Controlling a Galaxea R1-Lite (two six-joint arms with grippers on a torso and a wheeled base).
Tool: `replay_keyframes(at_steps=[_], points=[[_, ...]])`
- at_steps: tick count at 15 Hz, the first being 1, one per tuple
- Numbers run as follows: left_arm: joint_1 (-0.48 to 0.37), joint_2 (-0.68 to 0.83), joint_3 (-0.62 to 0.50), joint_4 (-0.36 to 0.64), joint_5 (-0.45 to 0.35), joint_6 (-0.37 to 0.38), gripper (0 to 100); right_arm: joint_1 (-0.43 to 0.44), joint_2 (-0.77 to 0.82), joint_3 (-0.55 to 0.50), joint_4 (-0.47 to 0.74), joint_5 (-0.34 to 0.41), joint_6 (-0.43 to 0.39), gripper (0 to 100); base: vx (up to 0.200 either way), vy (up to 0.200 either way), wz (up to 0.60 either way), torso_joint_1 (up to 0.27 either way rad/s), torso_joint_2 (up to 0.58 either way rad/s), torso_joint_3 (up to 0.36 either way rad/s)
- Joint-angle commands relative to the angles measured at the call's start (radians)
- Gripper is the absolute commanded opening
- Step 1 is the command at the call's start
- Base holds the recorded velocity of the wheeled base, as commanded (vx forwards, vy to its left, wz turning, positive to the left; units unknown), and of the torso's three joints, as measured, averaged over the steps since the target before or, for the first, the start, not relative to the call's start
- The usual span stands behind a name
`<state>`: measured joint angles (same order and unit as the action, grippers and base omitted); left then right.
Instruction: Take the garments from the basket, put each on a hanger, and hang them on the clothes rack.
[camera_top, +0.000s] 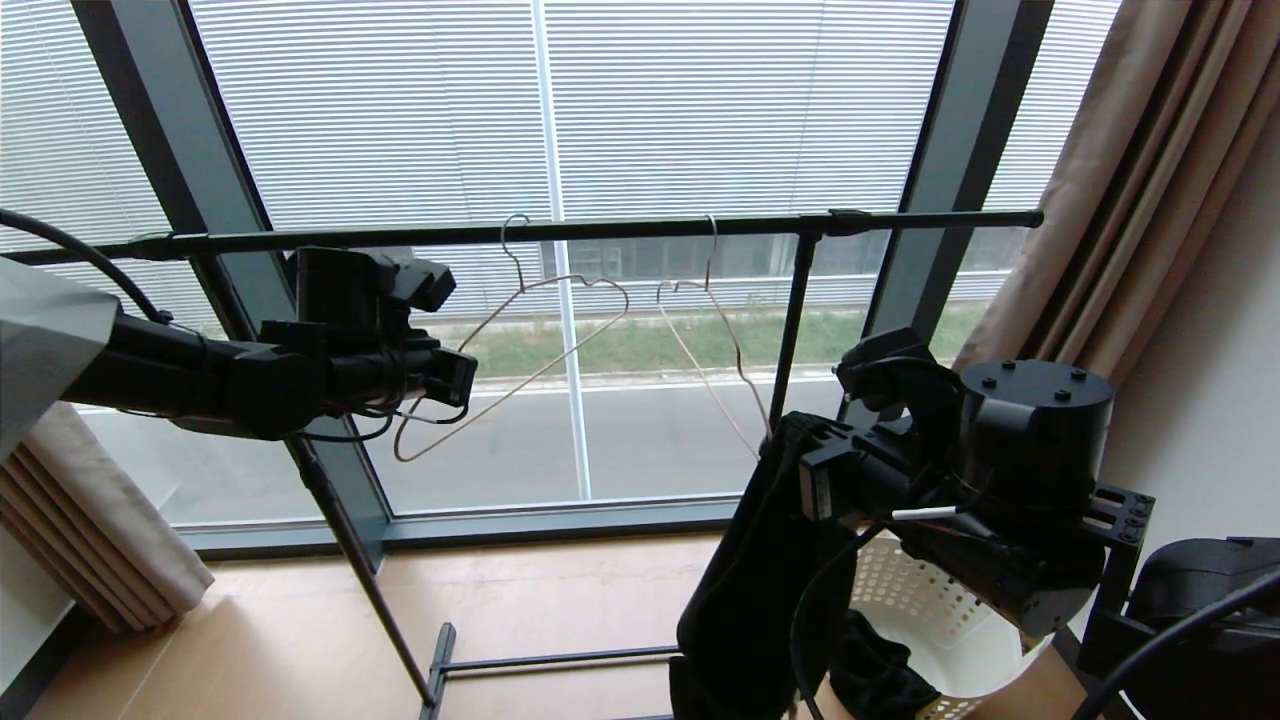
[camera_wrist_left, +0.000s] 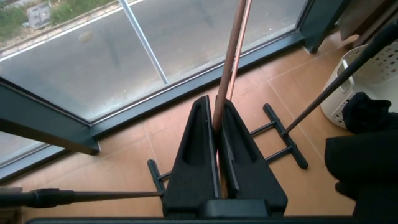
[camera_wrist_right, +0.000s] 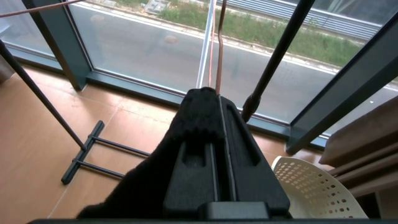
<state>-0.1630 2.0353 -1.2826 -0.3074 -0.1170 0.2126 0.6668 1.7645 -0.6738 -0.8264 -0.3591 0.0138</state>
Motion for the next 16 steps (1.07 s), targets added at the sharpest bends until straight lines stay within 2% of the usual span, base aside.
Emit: replay_keyframes(at_steps=[1,3,6,9,12,16], points=[[0.002,-0.110,0.098,-0.032,-0.003,-0.002,0,0.000,0.000,0.000,0.000,0.000,0.000,0,0.000,0.000,0.00,0.000,0.00,0.000],[0.002,-0.156,0.163,-0.065,0.000,-0.002,0,0.000,-0.002,0.000,0.000,0.000,0.000,0,0.000,0.000,0.00,0.000,0.00,0.000],[0.002,-0.184,0.196,-0.075,-0.003,-0.002,0,0.000,-0.002,0.002,0.000,0.000,-0.002,0,0.000,0.000,0.00,0.000,0.00,0.000],[0.000,-0.176,0.189,-0.076,0.000,-0.002,0,0.000,-0.002,0.002,0.000,0.000,-0.002,0,0.000,0.000,0.00,0.000,0.00,0.000],[-0.003,-0.115,0.101,-0.087,0.002,-0.004,0,0.000,-0.002,0.003,0.000,0.000,-0.002,0,0.000,0.000,0.00,0.000,0.00,0.000],[-0.009,-0.122,0.114,-0.088,0.000,-0.012,0,0.000,0.000,0.002,0.000,0.000,-0.002,0,0.000,0.000,0.00,0.000,0.00,0.000]])
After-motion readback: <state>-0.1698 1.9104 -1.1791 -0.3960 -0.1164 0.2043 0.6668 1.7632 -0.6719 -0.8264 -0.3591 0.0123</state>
